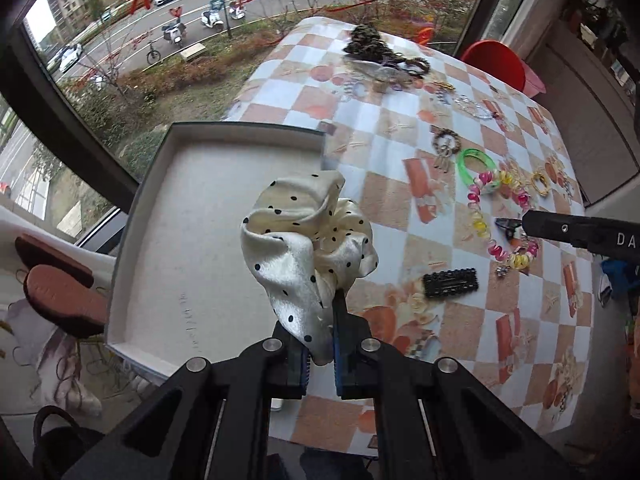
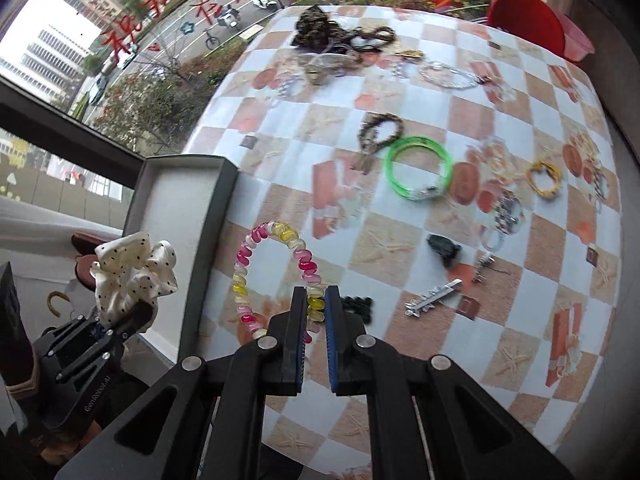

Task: Organize jewelry
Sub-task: 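Carry the scrunchie and beaded bracelet with both grippers over the white tray, then lower both items into the tray and open both grippers, then move both grippers back over the table toward the green bangle and yellow hair tie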

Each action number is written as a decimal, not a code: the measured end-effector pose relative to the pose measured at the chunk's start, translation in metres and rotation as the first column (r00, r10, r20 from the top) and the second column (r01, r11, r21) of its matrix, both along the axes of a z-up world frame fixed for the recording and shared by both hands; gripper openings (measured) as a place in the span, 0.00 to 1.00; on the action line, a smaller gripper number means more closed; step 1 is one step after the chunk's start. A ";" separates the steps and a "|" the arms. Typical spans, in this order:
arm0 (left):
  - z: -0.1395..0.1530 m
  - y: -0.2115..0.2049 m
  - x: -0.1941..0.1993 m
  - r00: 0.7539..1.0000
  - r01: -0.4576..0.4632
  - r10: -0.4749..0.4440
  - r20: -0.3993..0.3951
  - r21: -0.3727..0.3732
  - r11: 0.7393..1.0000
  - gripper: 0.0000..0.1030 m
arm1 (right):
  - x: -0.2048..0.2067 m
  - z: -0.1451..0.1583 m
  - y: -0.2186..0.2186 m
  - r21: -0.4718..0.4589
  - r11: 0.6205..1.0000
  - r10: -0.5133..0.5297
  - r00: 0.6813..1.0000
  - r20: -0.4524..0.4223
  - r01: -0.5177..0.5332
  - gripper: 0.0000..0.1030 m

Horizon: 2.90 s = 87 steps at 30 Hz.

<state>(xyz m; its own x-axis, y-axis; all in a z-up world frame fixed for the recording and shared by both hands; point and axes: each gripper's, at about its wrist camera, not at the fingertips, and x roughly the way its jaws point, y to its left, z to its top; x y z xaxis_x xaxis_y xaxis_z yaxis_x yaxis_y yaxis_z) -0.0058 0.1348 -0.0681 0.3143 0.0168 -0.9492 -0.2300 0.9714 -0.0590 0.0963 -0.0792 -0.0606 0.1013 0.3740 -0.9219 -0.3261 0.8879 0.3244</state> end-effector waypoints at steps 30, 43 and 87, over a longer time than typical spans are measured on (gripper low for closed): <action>-0.110 0.107 -0.019 0.978 -0.106 0.125 -0.166 0.118 0.987 0.12 | -0.035 -0.106 0.207 -0.176 0.943 0.250 0.950 -0.187 -0.283 0.09; -0.108 0.110 -0.026 0.977 -0.082 0.113 -0.181 0.170 0.982 0.71 | -0.028 -0.101 0.229 -0.166 0.948 0.245 0.955 -0.169 -0.273 0.51; -0.040 -0.072 0.138 0.971 0.197 -0.193 -0.141 0.015 0.980 1.00 | 0.049 -0.083 -0.167 -0.264 0.838 -0.526 0.836 -0.156 0.478 0.87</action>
